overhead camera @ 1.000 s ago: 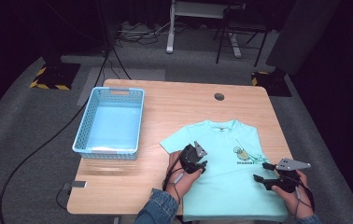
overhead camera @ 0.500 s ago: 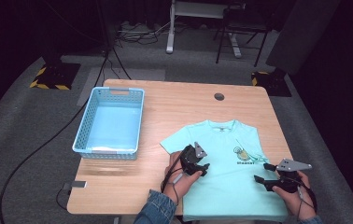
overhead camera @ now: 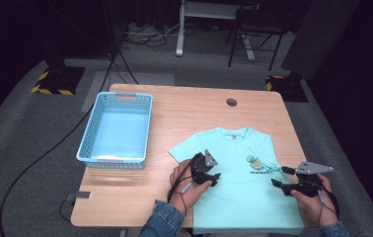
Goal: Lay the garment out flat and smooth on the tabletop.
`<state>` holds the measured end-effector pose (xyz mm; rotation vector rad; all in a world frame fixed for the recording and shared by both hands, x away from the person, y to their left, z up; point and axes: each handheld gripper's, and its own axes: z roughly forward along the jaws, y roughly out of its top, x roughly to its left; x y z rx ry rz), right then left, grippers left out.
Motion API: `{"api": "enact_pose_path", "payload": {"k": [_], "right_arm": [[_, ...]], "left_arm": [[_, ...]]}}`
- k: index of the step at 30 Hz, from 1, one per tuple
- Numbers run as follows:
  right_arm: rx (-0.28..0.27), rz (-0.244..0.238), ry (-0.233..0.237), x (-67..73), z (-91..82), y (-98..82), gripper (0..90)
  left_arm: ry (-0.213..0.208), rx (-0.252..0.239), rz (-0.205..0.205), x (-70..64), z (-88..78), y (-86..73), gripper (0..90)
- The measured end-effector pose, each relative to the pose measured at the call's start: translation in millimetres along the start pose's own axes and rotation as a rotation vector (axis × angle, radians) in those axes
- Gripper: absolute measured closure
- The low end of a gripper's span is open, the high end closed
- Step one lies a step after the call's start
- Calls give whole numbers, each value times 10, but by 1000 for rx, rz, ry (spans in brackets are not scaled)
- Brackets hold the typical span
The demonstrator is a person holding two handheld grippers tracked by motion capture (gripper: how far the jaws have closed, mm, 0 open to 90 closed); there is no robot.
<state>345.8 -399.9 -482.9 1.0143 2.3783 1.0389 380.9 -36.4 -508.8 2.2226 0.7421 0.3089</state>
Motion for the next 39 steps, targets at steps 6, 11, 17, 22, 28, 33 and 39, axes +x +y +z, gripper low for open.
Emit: {"api": "enact_pose_path", "payload": {"k": [6,11,17,22,28,33,39], "right_arm": [[-1,-11,-7,-62,-1,151,286],[-14,-1,-5,-130,53,263,294],[-16,-3,-11,-195,140,365,303],[-14,-7,-7,-265,266,457,324],[-1,-15,-4,-290,365,498,344],[40,-30,1,-303,482,545,458],[55,-45,7,-282,612,580,512]], "left_arm": [[0,-1,0,-2,2,0,350],[-1,-1,0,-2,3,0,350],[0,-2,0,-2,3,0,349],[0,-2,-1,-1,3,0,349],[0,-2,-1,-1,4,0,349],[0,-2,-1,-2,4,0,349],[0,-3,-2,-2,4,0,350]]}}
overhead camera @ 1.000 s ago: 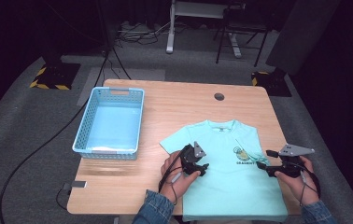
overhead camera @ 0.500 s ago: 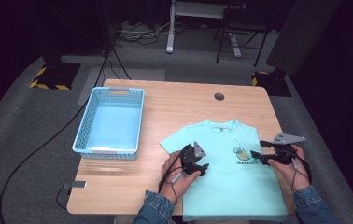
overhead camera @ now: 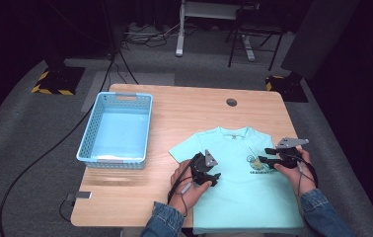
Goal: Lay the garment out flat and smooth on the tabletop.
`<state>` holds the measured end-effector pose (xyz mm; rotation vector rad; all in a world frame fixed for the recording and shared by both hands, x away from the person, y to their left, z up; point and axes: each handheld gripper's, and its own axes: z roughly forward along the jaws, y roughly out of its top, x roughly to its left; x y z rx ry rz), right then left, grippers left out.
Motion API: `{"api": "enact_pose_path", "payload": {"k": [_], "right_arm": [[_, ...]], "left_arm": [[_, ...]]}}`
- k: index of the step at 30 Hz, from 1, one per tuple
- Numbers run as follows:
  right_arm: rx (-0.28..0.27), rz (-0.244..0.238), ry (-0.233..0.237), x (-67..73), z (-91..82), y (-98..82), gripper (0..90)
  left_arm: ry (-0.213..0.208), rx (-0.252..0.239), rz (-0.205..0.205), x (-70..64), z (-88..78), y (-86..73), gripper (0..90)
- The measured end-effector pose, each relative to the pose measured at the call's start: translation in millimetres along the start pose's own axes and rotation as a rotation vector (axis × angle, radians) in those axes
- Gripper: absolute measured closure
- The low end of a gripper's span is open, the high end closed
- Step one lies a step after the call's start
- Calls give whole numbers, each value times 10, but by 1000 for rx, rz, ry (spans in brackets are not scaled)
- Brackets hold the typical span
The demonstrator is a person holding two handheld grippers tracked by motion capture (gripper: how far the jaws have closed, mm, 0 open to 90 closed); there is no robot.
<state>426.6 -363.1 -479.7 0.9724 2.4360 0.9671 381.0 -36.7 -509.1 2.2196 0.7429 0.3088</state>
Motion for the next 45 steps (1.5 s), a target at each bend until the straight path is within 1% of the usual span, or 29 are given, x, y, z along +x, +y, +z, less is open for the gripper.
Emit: {"api": "enact_pose_path", "payload": {"k": [3,4,6,7,8,9,12,13,14,16,20,23,24,28,29,30,31,32,34,35,36,37,38,40,42,45], "right_arm": [[9,0,8,8,93,13,526],[22,4,14,6,153,13,542],[30,5,17,4,182,11,556],[31,15,25,-6,221,3,594],[31,15,25,-6,221,3,594],[28,28,32,-15,225,2,611],[28,42,26,-41,215,-4,750],[39,54,18,-59,203,-5,824],[39,54,18,-59,203,-5,824],[44,58,12,-76,193,-8,865],[41,65,-9,-82,167,-16,876],[25,70,-22,-105,101,-19,876],[13,70,-36,-127,57,-19,876],[-31,102,-78,-233,-122,-45,876],[-43,123,-97,-291,-194,-77,875],[-50,158,-117,-355,-268,-126,875],[-52,183,-143,-412,-330,-174,874],[-49,203,-172,-453,-379,-214,872],[-38,257,-256,-541,-502,-312,817],[-38,295,-317,-583,-593,-373,770],[-41,315,-347,-602,-656,-410,696],[-52,330,-365,-610,-713,-436,616],[-57,330,-368,-604,-737,-443,595],[-66,311,-354,-569,-765,-436,547],[-80,272,-323,-500,-771,-396,507],[-105,247,-271,-422,-773,-339,466]], "left_arm": [[0,0,0,0,0,0,349],[0,0,0,0,0,0,349],[0,0,0,-1,0,0,350],[0,0,0,-1,0,0,349],[0,0,0,0,0,0,349],[0,0,0,-1,0,0,349],[0,0,0,-1,0,0,350],[0,2,3,1,-2,0,349],[0,2,3,1,-1,0,349],[0,2,3,1,-1,0,350],[0,2,3,1,-2,0,349],[0,2,3,1,-1,0,349],[0,2,3,1,-1,0,350],[1,0,0,-1,0,0,350],[1,1,-1,-1,0,0,350],[3,1,1,0,-1,1,350],[2,1,-1,-2,-1,0,350],[3,1,-1,-2,-1,0,351],[3,1,-2,-3,0,1,351],[3,1,-2,-3,0,0,351],[3,1,-2,-3,-1,1,351],[3,1,-2,-3,0,1,351],[3,1,-2,-3,0,1,350],[3,2,-2,-3,-1,1,351],[4,2,-1,-3,-1,1,351],[5,3,3,-3,0,4,347]]}}
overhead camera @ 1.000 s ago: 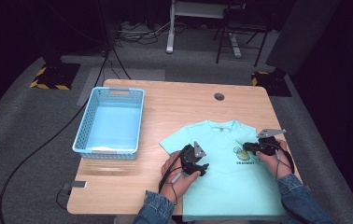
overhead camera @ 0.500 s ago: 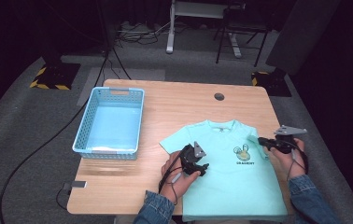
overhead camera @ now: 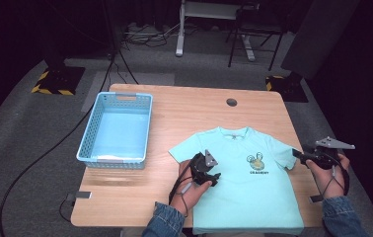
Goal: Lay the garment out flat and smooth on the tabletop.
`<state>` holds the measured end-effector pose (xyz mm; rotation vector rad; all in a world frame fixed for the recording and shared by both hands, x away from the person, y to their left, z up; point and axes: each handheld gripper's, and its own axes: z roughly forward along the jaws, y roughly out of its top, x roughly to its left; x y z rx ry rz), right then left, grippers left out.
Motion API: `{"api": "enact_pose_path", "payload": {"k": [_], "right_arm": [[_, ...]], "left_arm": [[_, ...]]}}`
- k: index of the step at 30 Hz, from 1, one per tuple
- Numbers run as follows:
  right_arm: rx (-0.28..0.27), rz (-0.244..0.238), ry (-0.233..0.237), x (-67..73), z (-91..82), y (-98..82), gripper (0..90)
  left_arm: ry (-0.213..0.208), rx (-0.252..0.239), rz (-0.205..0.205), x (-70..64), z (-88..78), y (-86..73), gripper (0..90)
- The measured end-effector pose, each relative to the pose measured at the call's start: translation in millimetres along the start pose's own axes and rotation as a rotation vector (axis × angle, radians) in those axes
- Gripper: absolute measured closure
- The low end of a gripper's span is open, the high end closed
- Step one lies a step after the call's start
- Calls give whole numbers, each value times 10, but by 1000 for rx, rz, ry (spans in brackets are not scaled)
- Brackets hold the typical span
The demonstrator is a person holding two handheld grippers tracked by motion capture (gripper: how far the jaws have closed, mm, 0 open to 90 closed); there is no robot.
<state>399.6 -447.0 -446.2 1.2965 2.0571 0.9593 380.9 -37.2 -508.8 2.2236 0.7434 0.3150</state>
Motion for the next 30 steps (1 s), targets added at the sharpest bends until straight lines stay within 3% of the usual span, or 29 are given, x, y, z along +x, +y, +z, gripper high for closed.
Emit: {"api": "enact_pose_path", "payload": {"k": [5,12,23,30], "right_arm": [[-15,-32,111,157,5,25,354],[-27,-106,194,361,-84,-17,278],[20,-146,259,559,-143,-269,264],[78,-169,300,666,-14,-500,252]], "left_arm": [[22,8,-12,-7,14,7,235],[32,-16,-4,-67,-61,21,226],[19,21,45,-227,-225,-7,200],[17,67,40,-256,-198,-102,199]]}}
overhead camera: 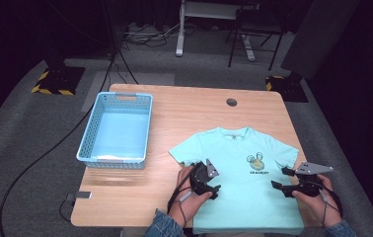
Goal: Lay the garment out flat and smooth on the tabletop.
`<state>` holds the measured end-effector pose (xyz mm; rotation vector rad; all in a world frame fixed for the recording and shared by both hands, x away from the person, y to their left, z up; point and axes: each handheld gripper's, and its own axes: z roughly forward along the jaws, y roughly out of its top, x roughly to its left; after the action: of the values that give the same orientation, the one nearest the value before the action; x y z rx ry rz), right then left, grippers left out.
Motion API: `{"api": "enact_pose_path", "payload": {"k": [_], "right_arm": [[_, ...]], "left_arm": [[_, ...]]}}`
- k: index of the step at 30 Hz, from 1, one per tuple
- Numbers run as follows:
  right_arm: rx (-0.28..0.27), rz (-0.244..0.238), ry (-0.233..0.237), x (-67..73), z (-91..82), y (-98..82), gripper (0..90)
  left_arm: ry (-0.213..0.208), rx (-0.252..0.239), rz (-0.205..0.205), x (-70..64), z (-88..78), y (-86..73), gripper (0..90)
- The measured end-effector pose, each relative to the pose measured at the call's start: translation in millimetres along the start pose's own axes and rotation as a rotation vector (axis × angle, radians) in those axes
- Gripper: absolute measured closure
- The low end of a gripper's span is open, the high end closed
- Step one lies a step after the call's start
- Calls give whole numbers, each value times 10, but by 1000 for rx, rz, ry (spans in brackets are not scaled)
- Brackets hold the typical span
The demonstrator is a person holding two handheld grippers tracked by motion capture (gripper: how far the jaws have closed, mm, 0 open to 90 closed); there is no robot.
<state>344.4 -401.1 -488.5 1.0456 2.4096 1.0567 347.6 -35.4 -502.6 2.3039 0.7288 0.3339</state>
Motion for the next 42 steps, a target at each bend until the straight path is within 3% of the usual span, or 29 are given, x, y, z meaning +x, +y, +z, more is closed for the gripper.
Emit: {"api": "enact_pose_path", "payload": {"k": [5,7,15,30,42], "right_arm": [[23,-8,11,3,134,-53,241],[4,-13,1,-1,203,-76,203],[-9,-5,-12,-34,299,-7,193],[-8,-6,-16,-160,579,257,184],[-7,0,-19,-283,800,466,178]], "left_arm": [[-22,-13,-28,57,30,-35,186],[-26,-43,-34,109,54,-56,169],[-18,-44,-43,245,79,-35,169],[-18,-46,-40,662,142,16,169],[0,-42,-61,986,228,99,169]]}}
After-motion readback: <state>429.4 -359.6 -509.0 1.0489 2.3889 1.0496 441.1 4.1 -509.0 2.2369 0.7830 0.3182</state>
